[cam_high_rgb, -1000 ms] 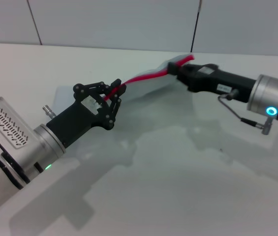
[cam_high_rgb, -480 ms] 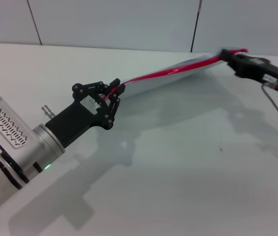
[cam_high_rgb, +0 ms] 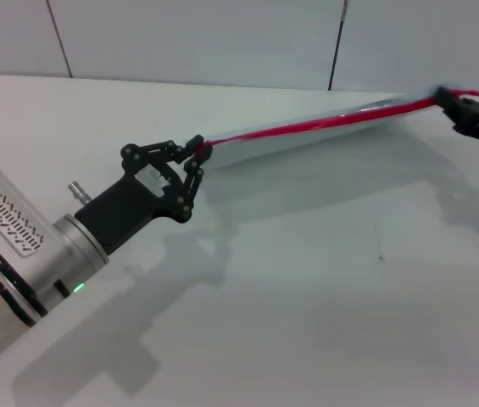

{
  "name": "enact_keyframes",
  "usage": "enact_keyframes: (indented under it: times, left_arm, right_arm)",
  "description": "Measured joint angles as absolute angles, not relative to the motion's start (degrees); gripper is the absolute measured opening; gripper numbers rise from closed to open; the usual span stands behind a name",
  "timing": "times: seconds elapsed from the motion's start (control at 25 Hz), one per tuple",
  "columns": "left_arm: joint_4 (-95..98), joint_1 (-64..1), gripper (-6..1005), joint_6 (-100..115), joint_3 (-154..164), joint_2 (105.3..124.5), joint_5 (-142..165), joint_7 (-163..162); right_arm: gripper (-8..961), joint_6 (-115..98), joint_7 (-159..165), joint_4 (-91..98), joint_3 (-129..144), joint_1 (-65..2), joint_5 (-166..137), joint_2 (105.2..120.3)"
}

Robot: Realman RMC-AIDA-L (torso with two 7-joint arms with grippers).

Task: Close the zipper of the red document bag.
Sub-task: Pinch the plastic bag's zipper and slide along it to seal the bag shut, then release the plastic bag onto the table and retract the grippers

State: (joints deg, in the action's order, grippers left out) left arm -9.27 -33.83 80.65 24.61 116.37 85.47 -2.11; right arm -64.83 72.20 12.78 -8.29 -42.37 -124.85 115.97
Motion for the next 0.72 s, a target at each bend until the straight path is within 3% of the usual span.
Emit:
enact_keyframes:
  times: [0.24, 0.32, 0.72]
  left_arm:
    - [-9.51, -33.76, 143, 80.78, 24.6, 116.37, 82.25, -2.11]
    - [-9.56, -33.73, 183, 80.82, 24.61, 116.36, 82.1, -2.11]
    - [-9.58, -33.43, 411, 81.01, 24.35, 116.32, 82.02, -2.62]
  right_arm:
    - [18, -67.86, 66.92, 12.41, -8.35, -41.84, -124.06, 116.19]
    - [155, -69.16, 64.98, 12.26, -8.36, -41.78, -124.05, 116.23]
    - [364, -79.36, 44.58, 6.68, -11.3, -38.95, -123.99, 116.42]
